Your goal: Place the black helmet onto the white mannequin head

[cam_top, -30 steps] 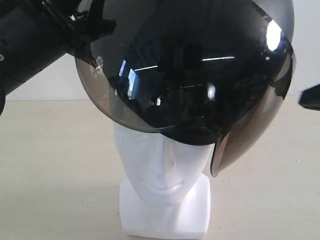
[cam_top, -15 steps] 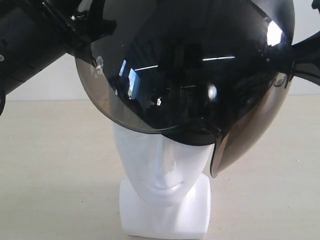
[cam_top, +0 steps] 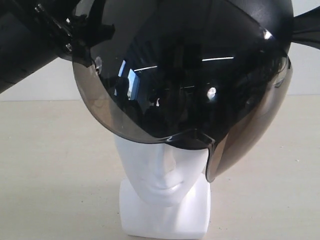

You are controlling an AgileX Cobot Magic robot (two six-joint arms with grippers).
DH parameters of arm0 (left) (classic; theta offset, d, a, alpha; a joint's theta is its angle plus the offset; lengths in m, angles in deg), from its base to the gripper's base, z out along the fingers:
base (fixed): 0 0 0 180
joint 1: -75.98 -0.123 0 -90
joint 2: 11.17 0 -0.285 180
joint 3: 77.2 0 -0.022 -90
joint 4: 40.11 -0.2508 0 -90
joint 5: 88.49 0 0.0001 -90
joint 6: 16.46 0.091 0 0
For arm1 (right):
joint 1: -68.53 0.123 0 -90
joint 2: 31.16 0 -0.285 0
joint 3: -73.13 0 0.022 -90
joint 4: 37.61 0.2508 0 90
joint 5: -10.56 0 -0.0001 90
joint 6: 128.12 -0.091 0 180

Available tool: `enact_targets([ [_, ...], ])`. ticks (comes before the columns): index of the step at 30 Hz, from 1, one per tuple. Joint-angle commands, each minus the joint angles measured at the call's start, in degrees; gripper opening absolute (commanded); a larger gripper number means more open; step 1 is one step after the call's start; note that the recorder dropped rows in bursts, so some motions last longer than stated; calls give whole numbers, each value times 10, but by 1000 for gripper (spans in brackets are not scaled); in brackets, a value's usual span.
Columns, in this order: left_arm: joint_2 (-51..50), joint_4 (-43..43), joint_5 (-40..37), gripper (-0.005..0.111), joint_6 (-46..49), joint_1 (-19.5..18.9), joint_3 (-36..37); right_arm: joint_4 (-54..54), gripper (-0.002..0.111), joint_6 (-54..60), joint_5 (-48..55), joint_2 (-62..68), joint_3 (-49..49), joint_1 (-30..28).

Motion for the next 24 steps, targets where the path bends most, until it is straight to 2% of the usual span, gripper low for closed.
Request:
enact_targets([
  [1, -10, -30, -72, 4, 90, -18, 3, 33, 0, -1, 68, -2, -8, 5],
  [13, -10, -24, -127, 4, 107, -19, 1, 27, 0, -1, 77, -2, -8, 5],
  [19, -10, -51, -162, 4, 92, -19, -46, 12, 0, -7, 86, -1, -8, 5],
  [24, -9, -61, -173, 4, 92, -23, -51, 12, 0, -9, 91, -1, -8, 5],
])
